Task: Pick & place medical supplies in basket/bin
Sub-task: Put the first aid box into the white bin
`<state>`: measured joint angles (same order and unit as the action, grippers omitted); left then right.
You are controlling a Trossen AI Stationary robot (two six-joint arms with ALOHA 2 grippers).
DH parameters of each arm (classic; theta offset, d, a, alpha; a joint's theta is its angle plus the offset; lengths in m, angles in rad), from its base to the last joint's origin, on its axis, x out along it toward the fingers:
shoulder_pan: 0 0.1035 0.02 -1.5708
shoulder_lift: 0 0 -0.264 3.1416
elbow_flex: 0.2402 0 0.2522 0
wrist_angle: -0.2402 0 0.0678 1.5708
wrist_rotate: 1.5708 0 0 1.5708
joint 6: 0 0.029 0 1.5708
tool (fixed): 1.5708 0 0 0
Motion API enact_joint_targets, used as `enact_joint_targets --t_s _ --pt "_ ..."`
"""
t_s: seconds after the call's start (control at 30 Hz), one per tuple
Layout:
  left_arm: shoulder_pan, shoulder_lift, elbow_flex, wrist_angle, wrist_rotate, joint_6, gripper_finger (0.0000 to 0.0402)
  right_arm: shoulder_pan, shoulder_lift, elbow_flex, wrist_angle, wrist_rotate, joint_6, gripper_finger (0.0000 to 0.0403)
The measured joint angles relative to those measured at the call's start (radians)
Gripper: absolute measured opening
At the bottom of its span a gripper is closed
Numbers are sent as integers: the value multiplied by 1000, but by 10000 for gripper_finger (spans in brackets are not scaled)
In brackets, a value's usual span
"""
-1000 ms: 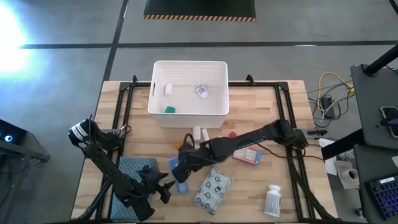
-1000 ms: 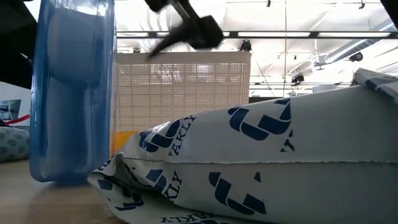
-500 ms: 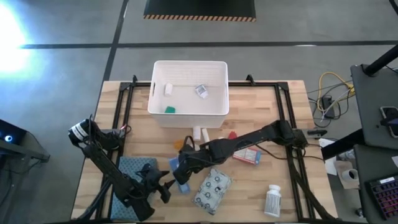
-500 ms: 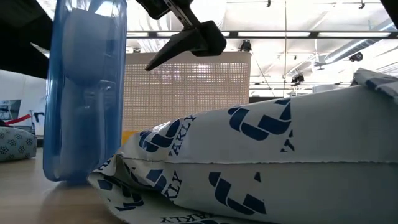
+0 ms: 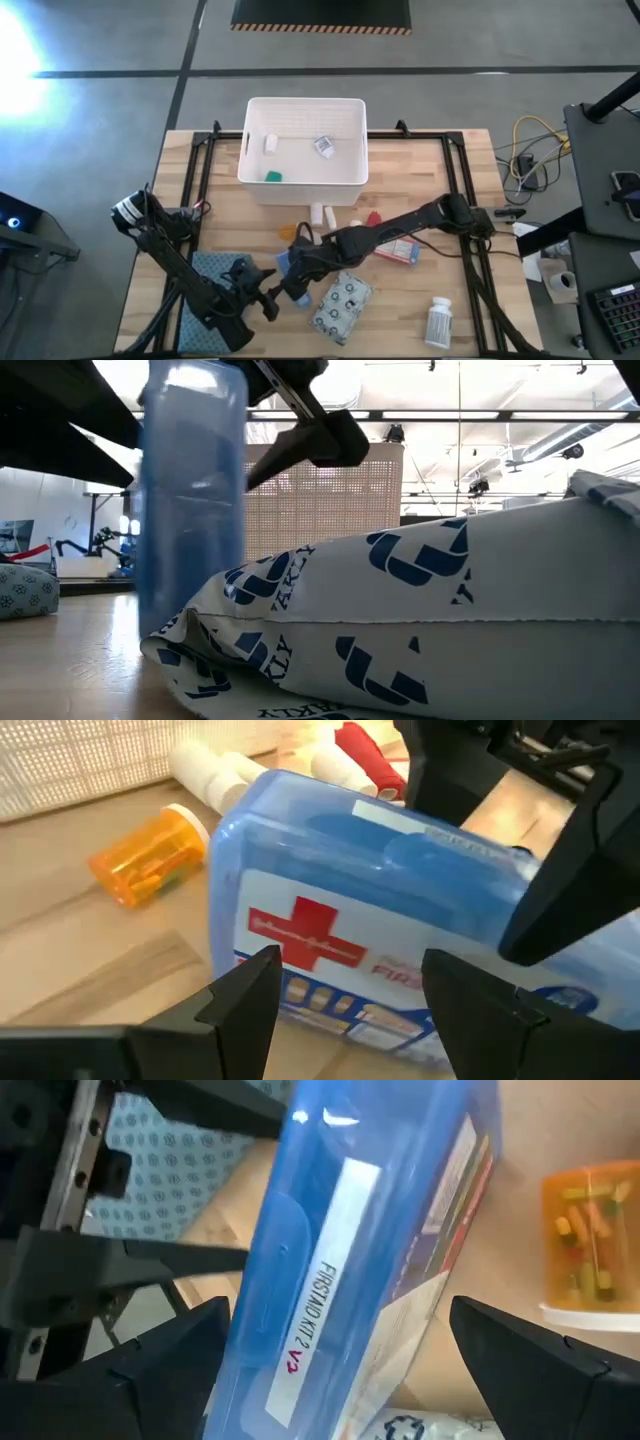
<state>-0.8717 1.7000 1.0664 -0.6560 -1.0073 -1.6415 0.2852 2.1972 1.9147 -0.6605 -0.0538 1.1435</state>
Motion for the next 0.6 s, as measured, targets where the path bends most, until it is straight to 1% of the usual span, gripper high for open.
enact_joint_targets --t_s 0.1,0.27,0.43,0.5,0.6 --pt "9 0 0 0 -1 31 222 1 -2 -28 5 -22 1 366" --pt "10 0 -17 -1 10 34 222 0 0 -49 5 -35 5 366" --pt "5 0 -50 -1 71 -12 222 0 0 -36 3 -25 -22 366" --pt "-4 0 -54 -3 87 -32 222 -2 0 -40 -26 -21 -31 364" --pt "-32 0 -53 -1 88 -62 222 -11 5 -43 -85 -11 -49 345"
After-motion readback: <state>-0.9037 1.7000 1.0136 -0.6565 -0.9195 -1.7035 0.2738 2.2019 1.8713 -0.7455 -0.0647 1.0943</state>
